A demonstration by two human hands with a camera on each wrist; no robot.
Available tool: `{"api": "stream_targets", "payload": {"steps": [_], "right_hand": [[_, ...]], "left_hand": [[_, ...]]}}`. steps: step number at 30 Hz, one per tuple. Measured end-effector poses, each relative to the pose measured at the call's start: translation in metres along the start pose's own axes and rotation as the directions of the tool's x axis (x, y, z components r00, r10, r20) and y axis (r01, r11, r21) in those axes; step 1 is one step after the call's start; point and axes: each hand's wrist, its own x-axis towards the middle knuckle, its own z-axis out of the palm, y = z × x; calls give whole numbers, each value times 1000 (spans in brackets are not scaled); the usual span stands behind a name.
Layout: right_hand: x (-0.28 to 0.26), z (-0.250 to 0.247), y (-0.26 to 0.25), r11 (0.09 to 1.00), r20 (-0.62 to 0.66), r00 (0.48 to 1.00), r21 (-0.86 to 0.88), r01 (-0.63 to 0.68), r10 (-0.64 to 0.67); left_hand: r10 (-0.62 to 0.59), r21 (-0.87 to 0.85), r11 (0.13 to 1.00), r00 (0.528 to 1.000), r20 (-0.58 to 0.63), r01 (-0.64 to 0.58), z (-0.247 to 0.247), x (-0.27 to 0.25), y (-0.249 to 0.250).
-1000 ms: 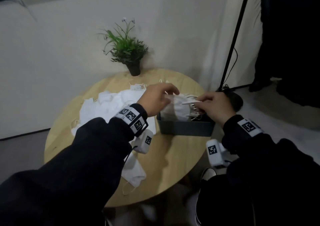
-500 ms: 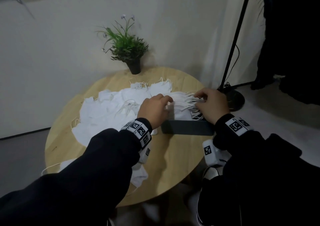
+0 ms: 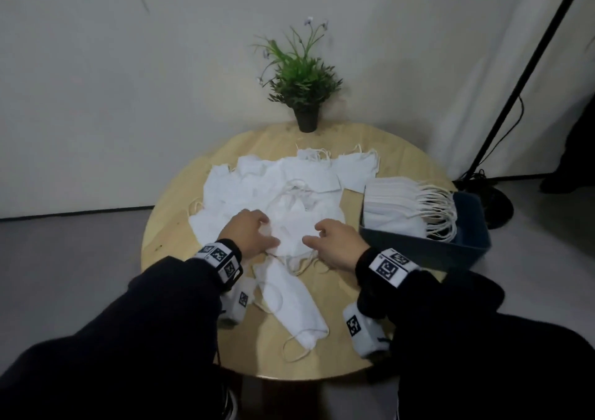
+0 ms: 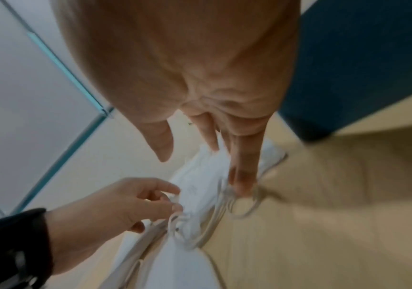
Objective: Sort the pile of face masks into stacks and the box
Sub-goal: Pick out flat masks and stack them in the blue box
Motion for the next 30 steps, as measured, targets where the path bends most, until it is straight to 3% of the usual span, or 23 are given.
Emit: {"api": "stream_targets", "payload": {"steps": [4, 7, 10, 13, 15, 18, 20, 22, 24, 26, 28, 30], "right_hand": [[23, 26, -6, 986, -101, 981, 26, -164, 165], [31, 34, -7, 980, -201, 960, 9, -199, 197], [35, 36, -6, 984, -275, 949, 132, -124, 156], [31, 32, -9, 975, -345, 935, 222, 3, 76], [25, 27, -10, 971, -308, 949, 238, 11, 65], [19, 34, -3, 991, -137, 982, 61, -123, 130], [17, 44, 2, 978, -104, 991, -179, -103, 85], [20, 48, 4, 972, -109, 993, -223, -78, 54], [24, 45, 4, 991, -139, 987, -92, -97, 84], [27, 39, 6, 996, -192, 978, 51, -77, 86], [28, 29, 5, 973, -235, 970, 233, 1, 55], [24, 17, 1, 914, -264, 964, 395, 88, 21]], "left_hand": [[7, -127, 992, 992, 127, 9, 7, 4, -4], [79, -62, 996, 977, 198, -68, -1, 6, -3], [128, -111, 987, 986, 103, -116, -16, 11, -7], [79, 6, 997, 995, -57, -79, -26, 20, -20], [5, 77, 997, 1000, -16, -4, -27, 20, -25], [-45, 69, 997, 998, 49, 42, -25, 20, -22], [-61, 12, 998, 998, 0, 61, -29, 21, -19], [-79, -123, 990, 991, -108, 66, -40, 20, -19], [-89, -290, 957, 960, -265, 8, -59, 13, -19], [-61, -483, 863, 921, -386, -145, -81, 2, -19], [13, -614, 728, 902, -432, -305, -103, -13, -18], [152, -624, 683, 909, -388, -380, -122, -27, -15]]}}
